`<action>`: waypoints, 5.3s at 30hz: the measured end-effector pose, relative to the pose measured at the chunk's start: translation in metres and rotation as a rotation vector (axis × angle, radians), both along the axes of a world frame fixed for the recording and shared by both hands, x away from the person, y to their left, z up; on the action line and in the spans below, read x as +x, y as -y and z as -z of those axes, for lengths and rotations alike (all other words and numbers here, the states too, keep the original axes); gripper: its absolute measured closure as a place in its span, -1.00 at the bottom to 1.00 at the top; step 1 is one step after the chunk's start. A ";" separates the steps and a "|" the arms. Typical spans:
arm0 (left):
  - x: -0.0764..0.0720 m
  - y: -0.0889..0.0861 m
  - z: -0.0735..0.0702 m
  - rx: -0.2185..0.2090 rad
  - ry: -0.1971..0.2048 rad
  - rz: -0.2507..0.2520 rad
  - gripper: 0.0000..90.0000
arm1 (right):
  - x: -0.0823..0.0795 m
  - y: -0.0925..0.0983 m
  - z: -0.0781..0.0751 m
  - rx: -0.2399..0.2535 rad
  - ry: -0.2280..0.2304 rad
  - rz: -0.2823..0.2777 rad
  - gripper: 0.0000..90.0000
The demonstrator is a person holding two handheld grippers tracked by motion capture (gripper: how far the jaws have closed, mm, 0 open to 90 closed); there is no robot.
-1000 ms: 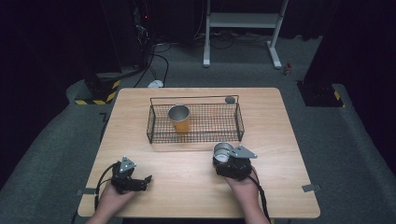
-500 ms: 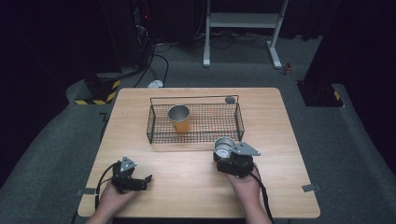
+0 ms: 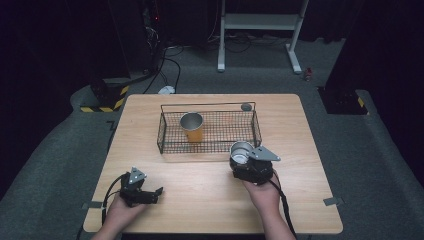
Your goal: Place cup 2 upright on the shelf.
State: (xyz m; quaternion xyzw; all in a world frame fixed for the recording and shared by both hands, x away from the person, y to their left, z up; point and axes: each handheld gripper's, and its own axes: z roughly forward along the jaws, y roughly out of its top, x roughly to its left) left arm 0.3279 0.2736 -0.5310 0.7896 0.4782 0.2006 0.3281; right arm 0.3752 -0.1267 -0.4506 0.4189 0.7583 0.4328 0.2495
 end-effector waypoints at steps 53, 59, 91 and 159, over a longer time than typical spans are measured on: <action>-0.001 0.000 0.000 -0.002 -0.001 -0.006 -0.98 | 0.095 -0.019 -0.043 -0.003 0.019 0.114 -0.59; -0.001 0.000 0.000 -0.003 0.002 -0.006 -0.98 | 0.103 -0.022 -0.048 -0.009 0.020 0.124 -0.59; -0.001 -0.001 0.000 -0.005 0.001 -0.003 -0.98 | 0.154 -0.048 -0.007 -0.086 -0.132 0.174 -0.59; -0.002 -0.001 0.000 0.001 0.002 0.000 -0.97 | 0.133 -0.047 -0.011 -0.069 -0.156 0.142 -0.80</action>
